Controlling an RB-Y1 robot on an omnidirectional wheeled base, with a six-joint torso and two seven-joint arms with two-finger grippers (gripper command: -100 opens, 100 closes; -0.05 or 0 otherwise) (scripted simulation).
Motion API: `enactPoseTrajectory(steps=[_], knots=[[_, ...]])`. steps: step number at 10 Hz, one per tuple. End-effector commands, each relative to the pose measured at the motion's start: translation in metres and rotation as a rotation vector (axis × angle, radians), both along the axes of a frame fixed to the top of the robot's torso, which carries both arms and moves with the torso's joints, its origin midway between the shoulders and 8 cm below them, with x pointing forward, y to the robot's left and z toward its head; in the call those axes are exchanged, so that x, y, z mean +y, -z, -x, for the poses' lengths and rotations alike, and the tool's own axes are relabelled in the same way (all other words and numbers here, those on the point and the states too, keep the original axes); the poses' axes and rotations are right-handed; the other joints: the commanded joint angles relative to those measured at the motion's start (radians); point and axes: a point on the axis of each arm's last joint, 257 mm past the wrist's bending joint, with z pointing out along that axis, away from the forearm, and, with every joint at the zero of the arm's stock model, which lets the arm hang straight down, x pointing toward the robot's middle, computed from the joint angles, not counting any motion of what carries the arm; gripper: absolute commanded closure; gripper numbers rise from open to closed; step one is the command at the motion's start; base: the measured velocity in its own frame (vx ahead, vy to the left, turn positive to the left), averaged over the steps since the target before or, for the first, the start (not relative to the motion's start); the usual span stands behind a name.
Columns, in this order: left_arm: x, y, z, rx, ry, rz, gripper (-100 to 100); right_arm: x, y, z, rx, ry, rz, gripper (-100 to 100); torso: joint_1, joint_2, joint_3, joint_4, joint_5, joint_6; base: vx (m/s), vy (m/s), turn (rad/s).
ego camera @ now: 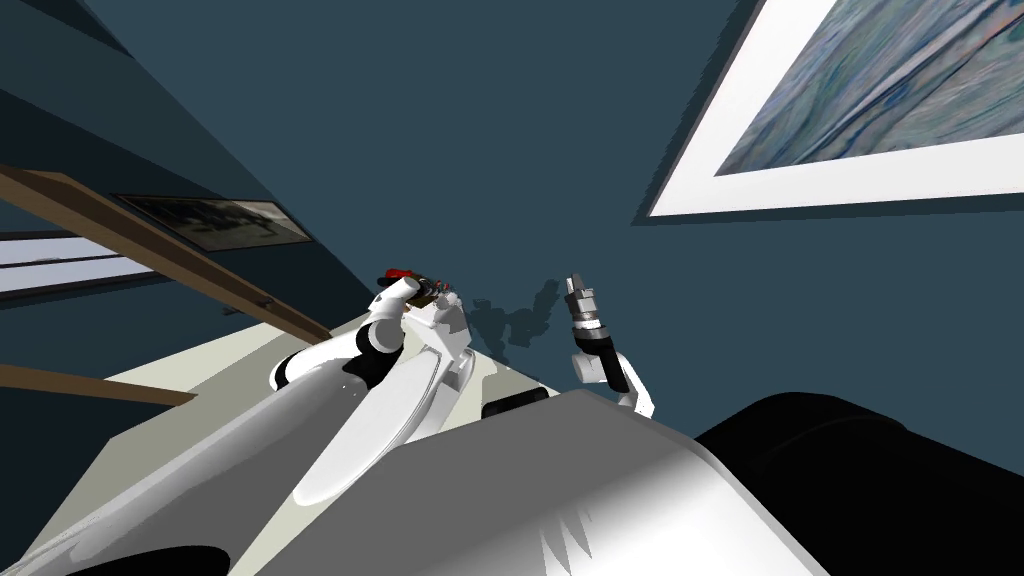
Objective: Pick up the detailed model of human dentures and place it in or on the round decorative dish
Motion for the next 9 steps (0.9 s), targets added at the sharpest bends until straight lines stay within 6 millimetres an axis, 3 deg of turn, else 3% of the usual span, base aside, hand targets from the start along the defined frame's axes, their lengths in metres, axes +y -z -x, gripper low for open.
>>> enactPoseTrajectory(steps=[1, 2, 3, 7, 8, 9], knots=[[-0.009, 0.003, 0.0, 0.011, 0.009, 0.006, 100, 0.0, 0.0, 0.0, 0.0, 0.0, 0.0, 0, 0.0, 0.0, 0.0, 0.0, 0.0, 0.0, 0.032, -0.016, 0.013], [-0.006, 0.002, 0.0, 0.005, 0.007, 0.001, 100, 0.0, 0.0, 0.0, 0.0, 0.0, 0.0, 0, 0.001, 0.001, 0.0, 0.0, 0.0, 0.0, 0.011, -0.008, -0.005], [-0.007, 0.003, 0.0, 0.008, 0.008, 0.004, -100, 0.0, 0.0, 0.0, 0.0, 0.0, 0.0, 0, 0.001, 0.002, 0.001, 0.001, 0.0, -0.001, 0.0, 0.0, 0.0], [-0.007, 0.003, 0.0, 0.008, 0.009, 0.004, -100, 0.0, 0.0, 0.0, 0.0, 0.0, 0.0, 0, 0.002, 0.004, 0.002, 0.001, 0.0, -0.001, 0.0, 0.0, 0.0], [-0.007, 0.003, 0.0, 0.008, 0.009, 0.004, 0, 0.0, 0.0, 0.0, 0.0, 0.0, 0.0, 0, 0.002, 0.004, 0.002, 0.001, 0.0, -0.001, 0.0, 0.0, 0.0], [-0.017, 0.0, -0.003, 0.019, 0.009, -0.011, -100, 0.0, 0.0, 0.0, 0.0, 0.0, 0.0, 0, 0.003, 0.004, 0.002, 0.001, 0.0, -0.001, -0.026, 0.065, -0.122]])
